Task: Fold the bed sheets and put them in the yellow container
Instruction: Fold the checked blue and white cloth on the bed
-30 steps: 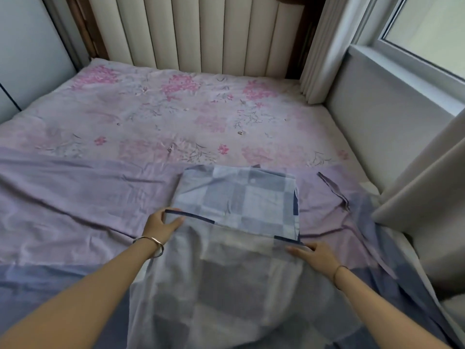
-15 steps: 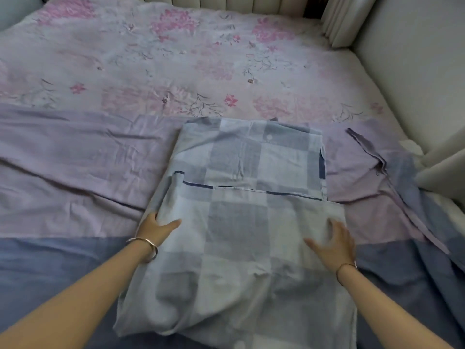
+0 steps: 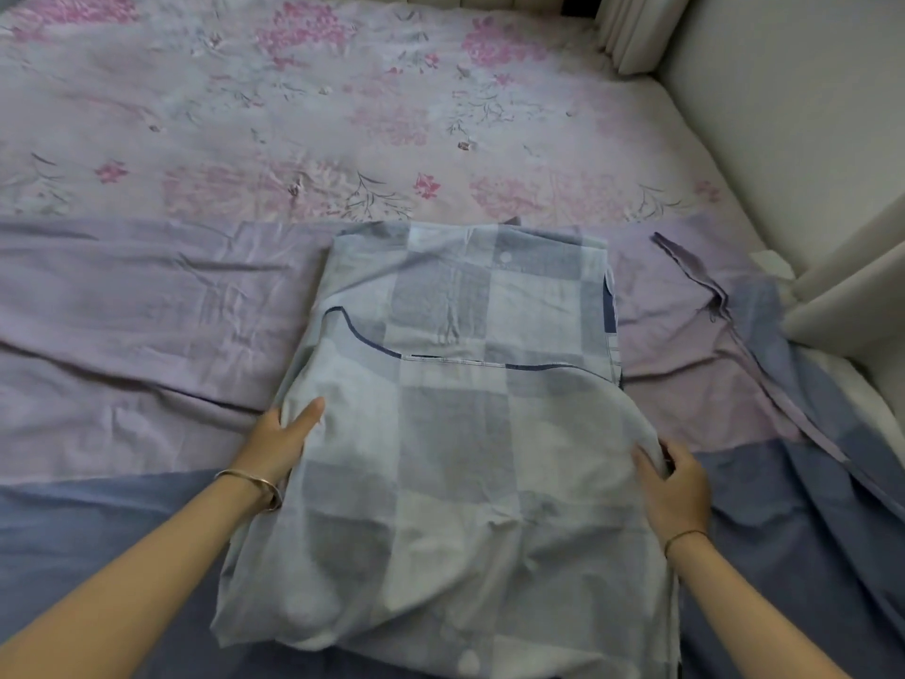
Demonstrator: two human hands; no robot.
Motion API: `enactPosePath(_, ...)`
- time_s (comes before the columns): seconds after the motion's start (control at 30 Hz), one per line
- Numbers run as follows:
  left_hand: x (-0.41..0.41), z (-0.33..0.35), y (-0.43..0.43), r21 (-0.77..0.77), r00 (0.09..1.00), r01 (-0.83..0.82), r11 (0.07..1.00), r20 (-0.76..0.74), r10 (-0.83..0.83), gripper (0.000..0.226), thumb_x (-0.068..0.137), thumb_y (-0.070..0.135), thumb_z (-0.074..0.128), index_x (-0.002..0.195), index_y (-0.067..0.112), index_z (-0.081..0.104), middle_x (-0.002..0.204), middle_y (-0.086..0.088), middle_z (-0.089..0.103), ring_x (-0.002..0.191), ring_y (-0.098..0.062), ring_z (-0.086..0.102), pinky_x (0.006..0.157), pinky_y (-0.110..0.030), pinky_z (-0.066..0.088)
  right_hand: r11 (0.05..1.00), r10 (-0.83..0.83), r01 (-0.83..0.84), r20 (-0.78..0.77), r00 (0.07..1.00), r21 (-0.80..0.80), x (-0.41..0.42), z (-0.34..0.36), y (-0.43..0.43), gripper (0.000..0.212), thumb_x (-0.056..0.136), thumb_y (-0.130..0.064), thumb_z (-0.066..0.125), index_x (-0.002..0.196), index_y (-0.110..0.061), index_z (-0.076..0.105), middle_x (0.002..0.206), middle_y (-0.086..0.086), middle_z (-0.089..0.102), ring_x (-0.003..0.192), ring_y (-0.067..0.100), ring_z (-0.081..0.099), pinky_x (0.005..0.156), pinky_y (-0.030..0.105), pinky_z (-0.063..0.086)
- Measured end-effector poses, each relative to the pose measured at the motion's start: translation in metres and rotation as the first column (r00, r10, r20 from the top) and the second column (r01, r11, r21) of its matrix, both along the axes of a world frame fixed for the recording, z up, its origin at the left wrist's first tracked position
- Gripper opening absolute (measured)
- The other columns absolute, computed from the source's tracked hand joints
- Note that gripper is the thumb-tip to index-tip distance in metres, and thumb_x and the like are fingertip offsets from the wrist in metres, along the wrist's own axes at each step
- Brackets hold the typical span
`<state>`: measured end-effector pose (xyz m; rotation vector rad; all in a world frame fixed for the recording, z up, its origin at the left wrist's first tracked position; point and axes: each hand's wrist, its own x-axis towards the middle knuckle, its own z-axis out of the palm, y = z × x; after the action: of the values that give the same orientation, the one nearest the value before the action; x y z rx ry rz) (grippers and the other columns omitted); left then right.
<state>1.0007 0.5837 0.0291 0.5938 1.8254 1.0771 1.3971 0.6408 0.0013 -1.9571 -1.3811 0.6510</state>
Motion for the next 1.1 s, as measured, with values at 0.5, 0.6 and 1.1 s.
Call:
enactPosePath(0.5,-0.061,0.017,0.053,-0.302,0.948,0.267,0.915,-0.086,-0.305,0.056,0.073,0.061,0.063,0.100,0.012,0.067,0.101,-0.006,0.069,0.094,-0.022,0.064,0.089,-0.035,0.049,0.897,-0.200,-0.018,-0.443,0.874,-0.441,-0.001,0.005,0.089,0.043,0.068,-0.034,0.079,0.097,-0.013,0.055,0.067,0.005,0.053,0.044,0.011,0.049,0.036,0.018,0.035)
enactPosePath(0.6,-0.047,-0.012,0.015,-0.305,0.974,0.213,0.928,-0.011,-0.227,0.038,0.075,0.034,0.076,0.099,0.007,0.067,0.094,-0.008,0.071,0.083,-0.024,0.067,0.074,-0.035,0.053,0.849,-0.242,-0.019,-0.420,0.874,-0.529,0.004,-0.020,0.047,0.038,0.079,-0.027,0.074,0.105,-0.011,0.051,0.068,0.005,0.048,0.058,0.015,0.042,0.051,0.026,0.037)
enactPosePath(1.1,-0.012,-0.006,-0.030,-0.152,0.978,0.022,0.988,-0.203,-0.053,0.041,0.086,0.039,0.063,0.085,-0.003,0.062,0.077,-0.012,0.061,0.069,-0.027,0.058,0.061,-0.029,0.044,0.903,-0.142,-0.019,-0.340,0.929,-0.429,-0.013,0.009,-0.043,0.028,0.084,-0.024,0.069,0.098,0.000,0.064,0.089,0.008,0.061,0.077,0.020,0.057,0.066,0.020,0.049)
